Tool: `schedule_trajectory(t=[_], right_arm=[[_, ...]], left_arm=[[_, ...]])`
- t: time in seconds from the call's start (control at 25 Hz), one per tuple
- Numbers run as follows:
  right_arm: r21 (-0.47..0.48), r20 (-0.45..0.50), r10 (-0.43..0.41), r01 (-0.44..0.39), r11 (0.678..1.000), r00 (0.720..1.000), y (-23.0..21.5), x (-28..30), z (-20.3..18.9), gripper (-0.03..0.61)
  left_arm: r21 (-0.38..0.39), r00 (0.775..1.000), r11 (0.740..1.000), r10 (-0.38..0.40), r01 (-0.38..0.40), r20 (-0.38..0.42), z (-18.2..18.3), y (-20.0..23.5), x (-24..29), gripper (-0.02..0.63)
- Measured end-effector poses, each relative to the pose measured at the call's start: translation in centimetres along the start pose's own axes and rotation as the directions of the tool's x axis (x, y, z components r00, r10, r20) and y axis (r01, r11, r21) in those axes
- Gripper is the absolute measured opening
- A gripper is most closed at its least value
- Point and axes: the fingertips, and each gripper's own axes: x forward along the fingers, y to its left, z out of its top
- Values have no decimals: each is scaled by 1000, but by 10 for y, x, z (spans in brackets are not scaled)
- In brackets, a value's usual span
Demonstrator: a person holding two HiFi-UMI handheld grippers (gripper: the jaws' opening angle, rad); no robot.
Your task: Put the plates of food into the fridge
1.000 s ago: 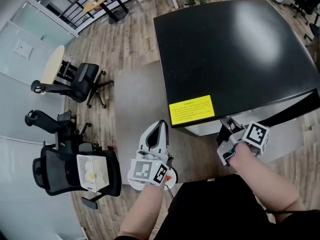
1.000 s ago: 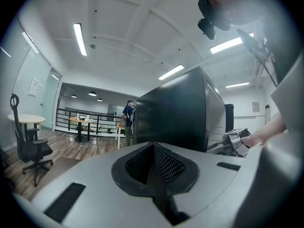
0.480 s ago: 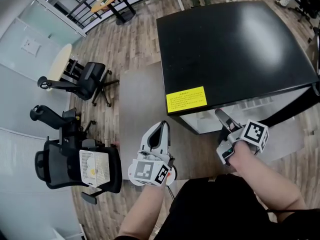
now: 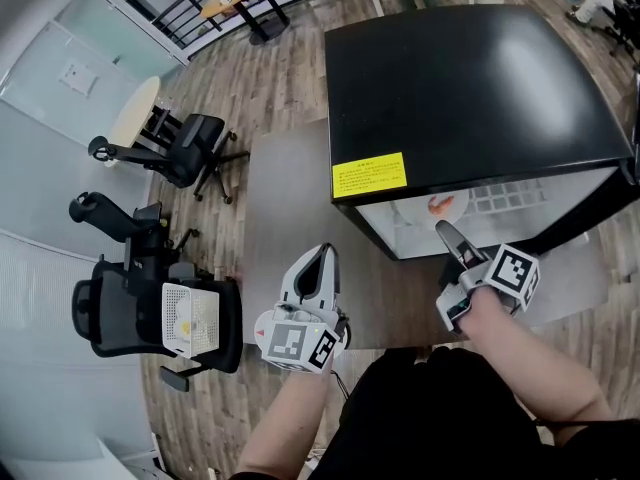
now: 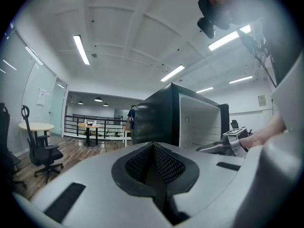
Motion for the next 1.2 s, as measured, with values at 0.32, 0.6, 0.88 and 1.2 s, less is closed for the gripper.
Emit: schedule_trajectory(t=[0.32,0.6,0.88,1.2], right_arm=[[-123,-71,146,-154,980,987,22,-19,-19,252],[-106,-173,163,-183,977,971,15,-22,-52,252],[-83,-279,185,-215,973,942,14,-13,-107,206],[-101,-394,199,-257,961,897,29,-3,-171,148]], left_arm=[[-24,998,997,69,-69,-8,-16,-18,-30,3],[-20,987,987,157,-158,-36,-27,-18,-65,3],[2,963,964,265,-266,-52,-29,5,-112,3],[52,950,950,310,-307,-50,-31,22,-152,3]])
